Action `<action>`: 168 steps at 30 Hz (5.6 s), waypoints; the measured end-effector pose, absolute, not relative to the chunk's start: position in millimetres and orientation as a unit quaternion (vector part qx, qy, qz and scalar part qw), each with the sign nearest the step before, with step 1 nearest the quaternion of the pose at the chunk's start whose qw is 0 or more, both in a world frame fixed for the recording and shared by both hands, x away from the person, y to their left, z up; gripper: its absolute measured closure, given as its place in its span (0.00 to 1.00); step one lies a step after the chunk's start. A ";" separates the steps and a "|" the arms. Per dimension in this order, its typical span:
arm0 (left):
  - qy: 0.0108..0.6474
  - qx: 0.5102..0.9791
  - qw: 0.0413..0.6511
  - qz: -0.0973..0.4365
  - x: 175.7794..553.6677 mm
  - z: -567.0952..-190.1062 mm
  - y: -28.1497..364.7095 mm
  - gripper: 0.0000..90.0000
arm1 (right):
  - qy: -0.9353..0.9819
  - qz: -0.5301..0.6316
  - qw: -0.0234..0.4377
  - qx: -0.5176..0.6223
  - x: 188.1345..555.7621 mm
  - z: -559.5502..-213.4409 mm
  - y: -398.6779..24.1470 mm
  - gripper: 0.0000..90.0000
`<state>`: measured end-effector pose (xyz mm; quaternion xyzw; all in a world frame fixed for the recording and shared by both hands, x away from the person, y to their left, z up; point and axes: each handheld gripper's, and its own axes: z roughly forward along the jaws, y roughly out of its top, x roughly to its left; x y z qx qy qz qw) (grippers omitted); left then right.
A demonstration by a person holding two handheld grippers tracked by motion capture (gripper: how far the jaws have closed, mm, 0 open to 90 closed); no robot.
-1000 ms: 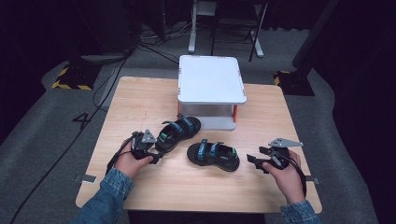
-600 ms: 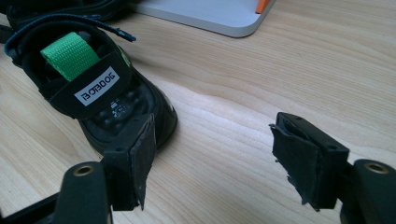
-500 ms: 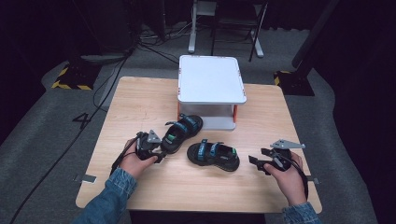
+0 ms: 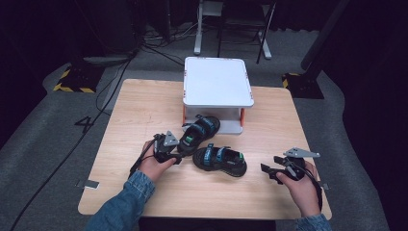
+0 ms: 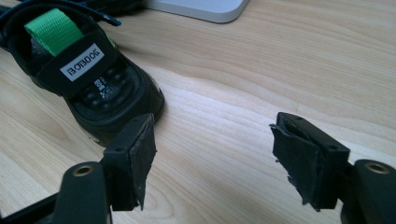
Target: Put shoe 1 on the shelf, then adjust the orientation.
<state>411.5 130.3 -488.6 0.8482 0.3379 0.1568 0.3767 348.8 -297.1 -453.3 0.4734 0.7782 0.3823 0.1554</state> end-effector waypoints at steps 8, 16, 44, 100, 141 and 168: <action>0.339 0.833 0.403 0.167 421.0 -480.1 119.1 0.49 | 0.771 0.376 0.161 0.488 337.2 -455.7 -310.0 0.34; 0.307 0.816 0.461 0.165 424.1 -459.9 126.9 0.27 | 0.763 0.375 0.165 0.500 330.0 -455.7 -318.7 0.34; 0.428 0.724 0.502 0.201 484.0 -466.6 101.4 0.85 | 0.734 0.362 0.190 0.542 294.2 -457.6 -350.7 0.33; 0.318 0.801 0.490 0.127 499.9 -497.5 48.3 0.54 | 0.732 0.354 0.187 0.550 281.0 -463.3 -355.0 0.33; 0.397 0.802 0.413 0.172 374.1 -419.7 191.4 0.32 | 0.782 0.414 0.158 0.438 354.1 -435.3 -284.8 0.35; 0.476 0.771 0.381 0.184 329.5 -438.0 253.5 0.31 | 0.858 0.423 0.115 0.269 392.5 -422.6 -173.8 0.24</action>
